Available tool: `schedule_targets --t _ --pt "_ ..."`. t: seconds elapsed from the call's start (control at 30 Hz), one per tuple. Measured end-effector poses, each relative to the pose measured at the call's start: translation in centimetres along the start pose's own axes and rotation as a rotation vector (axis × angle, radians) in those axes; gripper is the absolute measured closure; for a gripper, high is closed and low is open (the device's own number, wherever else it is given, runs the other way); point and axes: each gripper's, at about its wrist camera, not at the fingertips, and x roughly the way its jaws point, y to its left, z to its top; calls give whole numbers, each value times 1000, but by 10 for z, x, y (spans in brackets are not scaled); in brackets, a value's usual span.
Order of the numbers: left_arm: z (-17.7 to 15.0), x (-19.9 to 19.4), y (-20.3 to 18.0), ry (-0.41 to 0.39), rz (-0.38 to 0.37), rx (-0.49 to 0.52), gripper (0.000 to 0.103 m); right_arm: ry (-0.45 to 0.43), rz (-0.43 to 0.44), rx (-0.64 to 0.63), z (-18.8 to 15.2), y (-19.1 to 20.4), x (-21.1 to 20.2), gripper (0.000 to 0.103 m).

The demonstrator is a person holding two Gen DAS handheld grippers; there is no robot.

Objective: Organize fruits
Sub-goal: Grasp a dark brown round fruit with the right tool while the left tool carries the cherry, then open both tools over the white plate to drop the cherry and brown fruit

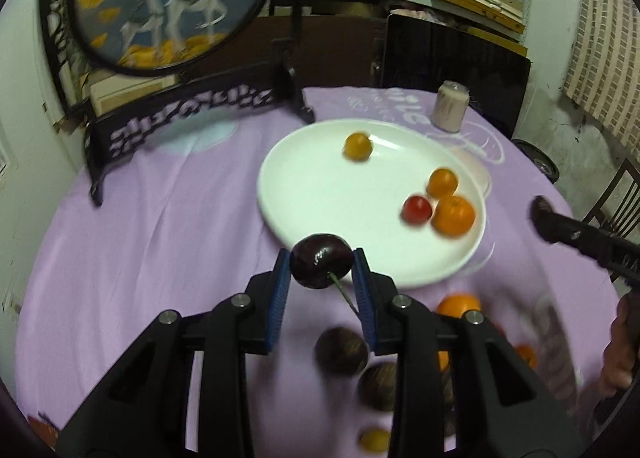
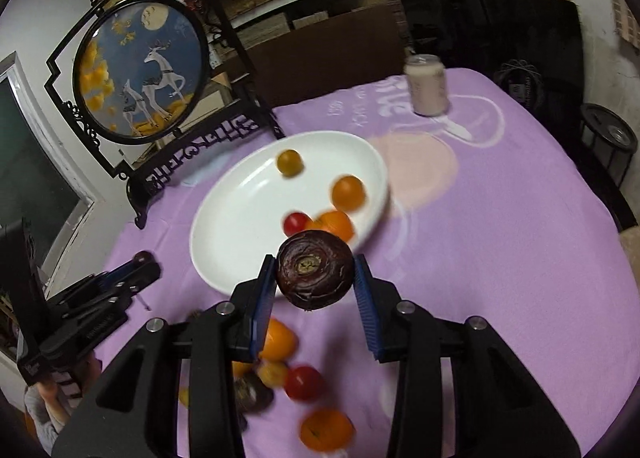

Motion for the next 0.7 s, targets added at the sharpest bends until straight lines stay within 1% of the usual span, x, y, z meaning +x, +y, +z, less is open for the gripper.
schedule_targets --t 0.1,0.17,0.27,0.3,0.37,0.43,0.57,0.63,0.7 --pt "11 21 -5 23 -12 -7 72 39 7 -12 8 10 23 64" --pt "15 35 -5 42 -20 -16 71 82 16 -28 8 18 45 64" --pt "15 51 -1 67 -35 -32 71 139 34 -60 5 26 64 63" --pt "15 55 0 73 -35 -35 68 143 31 -66 4 27 66 62" --pt "13 62 3 88 -36 -45 61 117 13 -81 5 27 66 61" --pt "11 63 8 90 -45 -59 61 94 9 -87 5 25 61 60" --pt "8 56 14 85 -41 -81 60 79 41 -46 4 14 44 59" --pt "1 49 17 86 -28 -81 60 73 43 -42 0 12 35 56" --pt "-8 41 21 91 -18 -82 60 65 42 -36 -5 11 27 48"
